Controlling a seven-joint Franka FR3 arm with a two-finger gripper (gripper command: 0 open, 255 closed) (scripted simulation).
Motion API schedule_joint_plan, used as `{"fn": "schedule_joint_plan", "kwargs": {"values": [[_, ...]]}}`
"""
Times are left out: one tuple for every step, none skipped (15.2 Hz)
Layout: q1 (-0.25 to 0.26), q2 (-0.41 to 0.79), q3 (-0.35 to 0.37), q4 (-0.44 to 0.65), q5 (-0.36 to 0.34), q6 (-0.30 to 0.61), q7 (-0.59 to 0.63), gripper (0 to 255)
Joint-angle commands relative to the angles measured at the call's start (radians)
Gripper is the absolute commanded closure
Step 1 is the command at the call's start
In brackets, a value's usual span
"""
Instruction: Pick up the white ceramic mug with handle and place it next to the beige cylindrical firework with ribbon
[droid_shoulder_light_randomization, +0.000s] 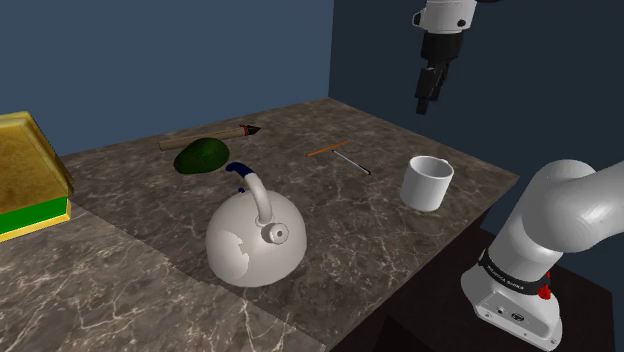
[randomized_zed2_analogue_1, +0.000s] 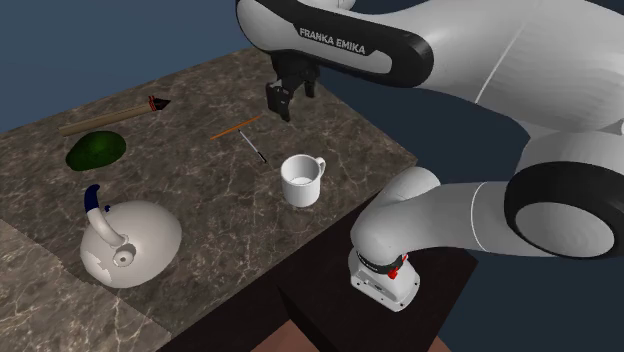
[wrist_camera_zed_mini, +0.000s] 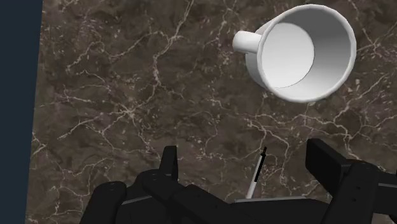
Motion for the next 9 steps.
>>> {"fn": "schedule_joint_plan", "kwargs": {"values": [[0.000, 0.000, 0.000, 0.000, 0.000, 0.000, 0.000, 0], [0.007, -0.028, 0.010, -0.036, 0.015, 0.012, 0.015, 0], [0.014, -0.056, 0.021, -0.071, 0.032, 0.023, 0.030, 0], [0.022, -0.083, 0.032, -0.105, 0.048, 0.034, 0.046, 0], [0.030, -0.110, 0.044, -0.139, 0.066, 0.044, 0.061, 0], [0.039, -0.137, 0.057, -0.171, 0.084, 0.055, 0.077, 0], [0.049, -0.163, 0.070, -0.203, 0.103, 0.065, 0.093, 0], [0.059, -0.188, 0.084, -0.233, 0.122, 0.076, 0.110, 0], [0.070, -0.214, 0.099, -0.263, 0.143, 0.086, 0.127, 0]]}}
